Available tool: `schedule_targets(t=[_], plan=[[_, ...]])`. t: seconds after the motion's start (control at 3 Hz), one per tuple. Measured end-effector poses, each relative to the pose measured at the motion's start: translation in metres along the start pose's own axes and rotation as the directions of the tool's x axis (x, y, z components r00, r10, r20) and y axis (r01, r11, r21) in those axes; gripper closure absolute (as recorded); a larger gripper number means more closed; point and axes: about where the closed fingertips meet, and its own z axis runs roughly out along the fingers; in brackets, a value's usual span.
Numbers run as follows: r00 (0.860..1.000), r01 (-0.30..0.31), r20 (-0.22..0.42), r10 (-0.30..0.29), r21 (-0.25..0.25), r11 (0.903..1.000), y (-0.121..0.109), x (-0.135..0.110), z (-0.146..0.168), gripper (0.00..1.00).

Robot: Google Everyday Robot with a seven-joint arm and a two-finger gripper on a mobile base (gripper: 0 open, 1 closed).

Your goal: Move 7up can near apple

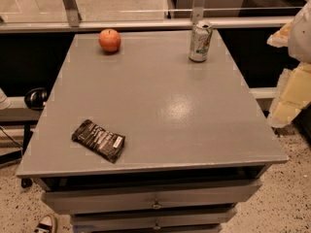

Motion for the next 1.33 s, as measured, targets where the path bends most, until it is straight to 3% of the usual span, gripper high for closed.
schedule_targets(t=[0.33,0.67,1.0,1.33], plan=[[1.0,0.0,0.0,0.0,0.0,1.0,0.0,0.0,0.0,0.0],[0.999,0.007,0.049,-0.007,0.013,0.9999,-0.01,-0.01,0.011,0.0],[0.985,-0.014,0.17,0.004,0.056,0.9984,-0.045,-0.03,0.039,0.0],[0.956,-0.065,0.291,0.023,0.135,0.9887,-0.102,-0.056,0.067,0.0]])
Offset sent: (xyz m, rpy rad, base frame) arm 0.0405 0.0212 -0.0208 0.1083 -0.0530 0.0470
